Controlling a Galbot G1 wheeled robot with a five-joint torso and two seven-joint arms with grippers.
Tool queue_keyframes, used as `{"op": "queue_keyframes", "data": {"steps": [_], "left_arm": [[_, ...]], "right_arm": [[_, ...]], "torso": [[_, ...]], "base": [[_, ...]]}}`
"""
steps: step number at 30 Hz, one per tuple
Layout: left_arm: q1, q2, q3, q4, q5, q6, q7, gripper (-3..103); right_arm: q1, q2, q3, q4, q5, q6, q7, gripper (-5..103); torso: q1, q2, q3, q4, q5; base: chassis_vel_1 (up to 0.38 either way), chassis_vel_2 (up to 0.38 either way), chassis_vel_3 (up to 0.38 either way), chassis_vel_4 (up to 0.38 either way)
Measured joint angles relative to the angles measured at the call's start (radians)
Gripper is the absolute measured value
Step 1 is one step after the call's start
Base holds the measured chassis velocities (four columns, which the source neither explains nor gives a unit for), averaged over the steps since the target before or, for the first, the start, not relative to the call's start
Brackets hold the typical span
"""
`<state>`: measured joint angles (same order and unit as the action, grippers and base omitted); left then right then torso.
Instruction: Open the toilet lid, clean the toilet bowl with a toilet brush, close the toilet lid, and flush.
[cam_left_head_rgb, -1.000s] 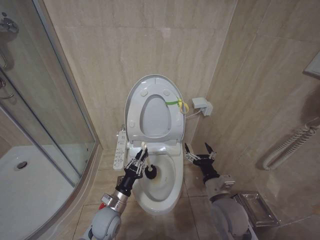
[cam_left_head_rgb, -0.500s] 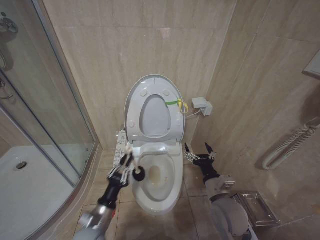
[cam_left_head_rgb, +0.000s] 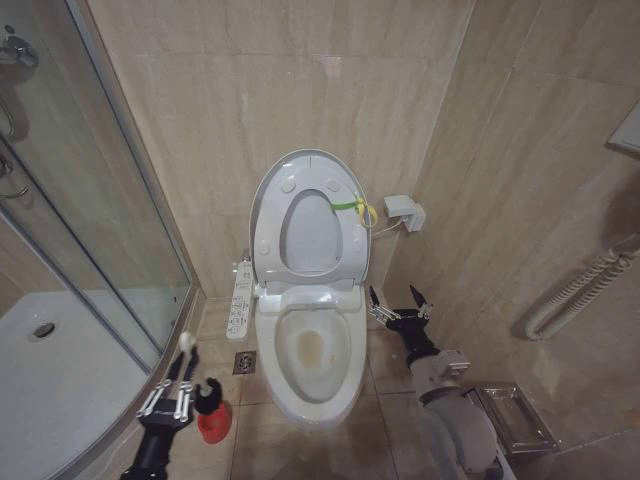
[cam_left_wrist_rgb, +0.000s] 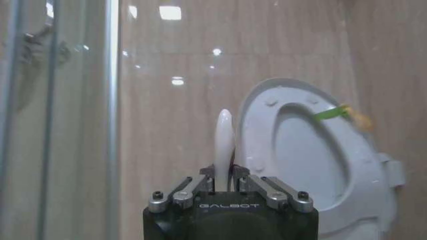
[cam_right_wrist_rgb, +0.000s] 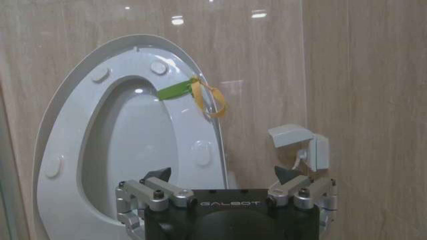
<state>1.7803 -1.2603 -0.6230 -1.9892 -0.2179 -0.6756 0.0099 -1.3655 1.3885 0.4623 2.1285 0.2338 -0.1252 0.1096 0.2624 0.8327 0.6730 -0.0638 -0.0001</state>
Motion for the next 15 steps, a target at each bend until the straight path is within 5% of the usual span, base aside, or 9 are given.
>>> {"op": "queue_keyframes", "data": {"steps": [15], "left_arm": [[-0.186, -0.001, 0.044, 0.354, -0.052, -0.113, -0.002, 18]], "right_arm": [[0.000, 0.000, 0.000, 0.000, 0.000, 0.000, 0.000, 100]], "torso": [[0.000, 0.000, 0.000, 0.0001, 0.0000]], "base": [[0.000, 0.000, 0.000, 0.000]]}}
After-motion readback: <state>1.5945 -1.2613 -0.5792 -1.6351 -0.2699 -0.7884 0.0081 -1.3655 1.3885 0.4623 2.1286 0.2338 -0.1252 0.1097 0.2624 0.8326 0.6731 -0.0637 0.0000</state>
